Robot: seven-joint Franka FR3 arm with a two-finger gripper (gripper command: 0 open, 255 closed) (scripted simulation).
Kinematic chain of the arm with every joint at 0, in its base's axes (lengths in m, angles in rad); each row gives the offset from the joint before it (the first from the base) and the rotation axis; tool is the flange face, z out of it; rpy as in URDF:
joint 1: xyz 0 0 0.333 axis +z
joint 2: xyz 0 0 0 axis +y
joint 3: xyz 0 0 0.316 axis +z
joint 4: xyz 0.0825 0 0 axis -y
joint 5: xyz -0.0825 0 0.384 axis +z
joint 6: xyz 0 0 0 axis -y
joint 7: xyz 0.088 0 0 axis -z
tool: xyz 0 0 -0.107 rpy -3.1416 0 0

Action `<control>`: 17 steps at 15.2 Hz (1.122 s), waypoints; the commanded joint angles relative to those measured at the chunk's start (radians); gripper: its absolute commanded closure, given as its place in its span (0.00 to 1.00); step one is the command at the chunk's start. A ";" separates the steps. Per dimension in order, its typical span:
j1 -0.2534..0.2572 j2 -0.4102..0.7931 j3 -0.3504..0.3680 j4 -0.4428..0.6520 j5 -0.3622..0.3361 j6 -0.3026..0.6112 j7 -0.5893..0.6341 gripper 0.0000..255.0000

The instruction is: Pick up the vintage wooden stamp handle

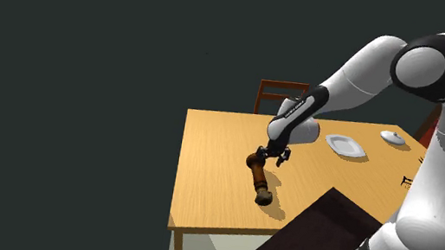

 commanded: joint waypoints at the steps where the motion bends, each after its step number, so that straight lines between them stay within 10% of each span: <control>1: -0.014 0.086 0.018 0.044 0.039 0.045 -0.015 0.00; 15: -0.088 0.379 0.094 0.205 0.115 0.186 -0.063 0.00; 16: -0.086 0.380 0.095 0.205 0.116 0.187 -0.062 1.00; 17: -0.086 0.381 0.094 0.207 0.115 0.187 -0.062 1.00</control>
